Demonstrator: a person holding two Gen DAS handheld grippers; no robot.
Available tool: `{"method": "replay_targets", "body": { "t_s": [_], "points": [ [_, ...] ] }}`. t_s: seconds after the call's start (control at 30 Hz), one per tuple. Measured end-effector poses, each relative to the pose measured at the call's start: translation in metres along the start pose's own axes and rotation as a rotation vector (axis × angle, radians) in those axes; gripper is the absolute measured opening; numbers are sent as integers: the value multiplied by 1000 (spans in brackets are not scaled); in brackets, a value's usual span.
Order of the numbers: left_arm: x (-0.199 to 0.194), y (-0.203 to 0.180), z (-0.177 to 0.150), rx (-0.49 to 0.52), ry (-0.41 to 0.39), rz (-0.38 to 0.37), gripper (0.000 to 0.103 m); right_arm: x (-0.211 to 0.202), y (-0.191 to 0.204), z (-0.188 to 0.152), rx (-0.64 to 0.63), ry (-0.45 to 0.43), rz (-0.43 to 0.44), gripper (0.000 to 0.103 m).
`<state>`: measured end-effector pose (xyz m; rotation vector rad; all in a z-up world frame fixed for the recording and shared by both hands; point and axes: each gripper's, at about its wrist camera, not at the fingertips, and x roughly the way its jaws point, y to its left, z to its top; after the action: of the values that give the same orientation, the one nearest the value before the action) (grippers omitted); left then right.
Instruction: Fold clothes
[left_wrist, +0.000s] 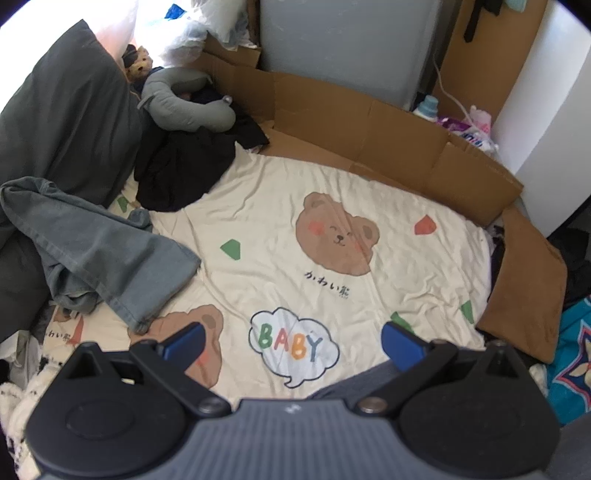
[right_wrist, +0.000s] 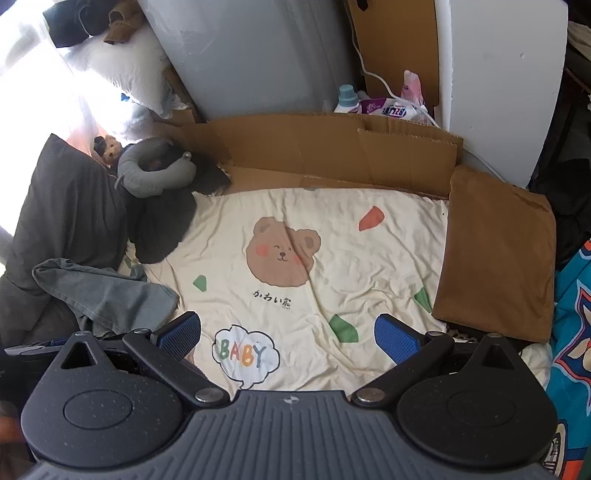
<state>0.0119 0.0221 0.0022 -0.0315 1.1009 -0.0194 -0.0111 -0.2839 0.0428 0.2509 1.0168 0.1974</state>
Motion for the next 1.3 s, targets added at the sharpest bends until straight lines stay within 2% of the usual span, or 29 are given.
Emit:
{"method": "replay_targets", "body": {
  "t_s": [0.2,0.47,0.67,0.97,1.13,1.3],
  "points": [
    [-8,15,15,-11,-58,-6,102,-10,7,5,-1,-49,-3,103],
    [-14,62,36,-58,-100,-8,102,-28,14,13,47,-198,59,103],
    [-16,106,52,-88,-140,11,102,-30,20,14,78,-248,92,103],
    [-15,152,57,-110,-158,54,102,-20,41,12,49,-246,83,103],
    [-14,171,54,-141,-144,16,102,-19,52,12,29,-262,70,103],
    [-16,182,52,-117,-165,24,102,-19,63,11,8,-279,56,103]
  ]
}}
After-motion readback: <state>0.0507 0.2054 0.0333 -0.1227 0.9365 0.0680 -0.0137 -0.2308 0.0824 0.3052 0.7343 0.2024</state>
